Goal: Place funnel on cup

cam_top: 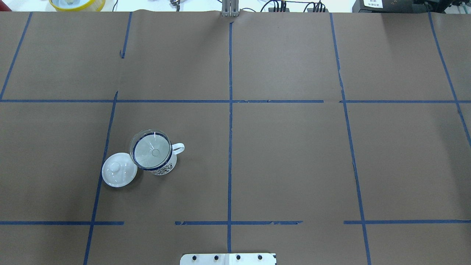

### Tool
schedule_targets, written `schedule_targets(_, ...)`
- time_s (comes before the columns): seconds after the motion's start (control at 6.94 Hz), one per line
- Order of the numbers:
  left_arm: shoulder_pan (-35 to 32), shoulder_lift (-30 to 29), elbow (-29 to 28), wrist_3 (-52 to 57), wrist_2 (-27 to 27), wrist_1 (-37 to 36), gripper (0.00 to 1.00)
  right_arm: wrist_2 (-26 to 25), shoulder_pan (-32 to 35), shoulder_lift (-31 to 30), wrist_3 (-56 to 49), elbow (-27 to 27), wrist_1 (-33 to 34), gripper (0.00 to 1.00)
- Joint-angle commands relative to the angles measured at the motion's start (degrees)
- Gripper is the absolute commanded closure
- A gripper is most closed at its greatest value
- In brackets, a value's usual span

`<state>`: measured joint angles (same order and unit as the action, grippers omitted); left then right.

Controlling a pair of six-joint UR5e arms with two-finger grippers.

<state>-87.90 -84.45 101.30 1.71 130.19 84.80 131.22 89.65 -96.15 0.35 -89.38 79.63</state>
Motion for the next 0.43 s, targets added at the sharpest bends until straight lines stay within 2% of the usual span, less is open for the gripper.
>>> schedule_targets(0.0,0.0,-0.1,-0.1,0.1,0.0,0.1,0.0,0.0,0.0,0.0,0.0,0.0,0.0,0.0)
schedule_targets(0.29,0.0,0.0,-0.2,0.2,0.1,0.1,0.0,0.0,0.0,0.0,0.0,0.0,0.0,0.0)
